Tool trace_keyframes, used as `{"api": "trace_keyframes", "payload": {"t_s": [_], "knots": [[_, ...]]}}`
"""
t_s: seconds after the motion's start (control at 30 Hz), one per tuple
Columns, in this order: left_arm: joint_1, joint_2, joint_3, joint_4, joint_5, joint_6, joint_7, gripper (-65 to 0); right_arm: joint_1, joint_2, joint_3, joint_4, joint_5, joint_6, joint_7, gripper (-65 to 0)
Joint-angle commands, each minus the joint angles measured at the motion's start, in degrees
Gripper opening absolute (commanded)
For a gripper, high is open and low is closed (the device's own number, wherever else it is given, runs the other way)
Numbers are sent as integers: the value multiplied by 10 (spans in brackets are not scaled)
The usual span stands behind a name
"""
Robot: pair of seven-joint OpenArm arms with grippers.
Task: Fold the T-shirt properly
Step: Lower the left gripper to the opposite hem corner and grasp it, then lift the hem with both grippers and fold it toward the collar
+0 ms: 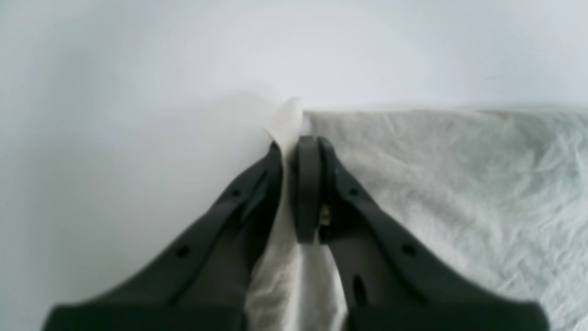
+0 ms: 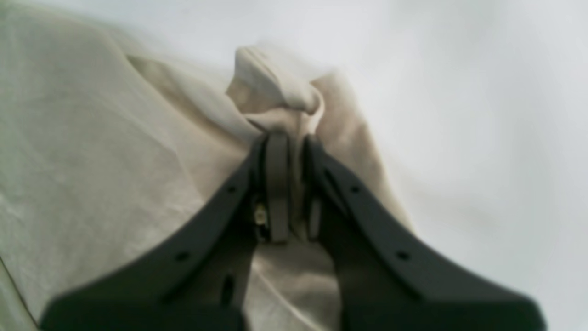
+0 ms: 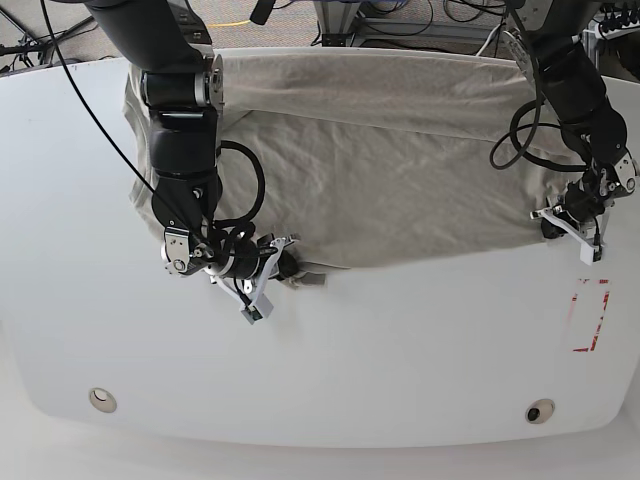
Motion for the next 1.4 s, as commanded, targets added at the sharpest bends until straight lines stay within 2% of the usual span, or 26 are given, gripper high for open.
{"api": "trace_keyframes", "payload": {"t_s": [0.0,0.13,0.27,0.33,0.43,0.53,0.8,1.1,1.37], "knots": [[-7,-6,8,4,7,-2,11,-636,19,1,0,17,8,1,9,-650],[-5,-6,39,24,6,-10,11,-637,19,4,0,57,11,1,-1,-650],[14,-5,41,113,6,-63,20,-639,8,11,4,138,11,1,-59,-650],[18,-2,42,149,6,-71,33,-639,2,15,2,177,14,1,-79,-650],[19,16,39,199,6,-71,50,-639,-8,16,1,229,14,1,-109,-650],[24,15,39,241,8,-71,63,-639,-31,17,4,290,14,1,-141,-650],[51,15,38,282,7,-71,62,-639,-110,17,5,417,14,1,-184,-650],[91,17,39,321,6,-71,62,-639,-221,16,5,547,8,1,-186,-650],[126,14,39,333,10,-71,63,-639,-298,12,6,597,9,1,-186,-640]]}}
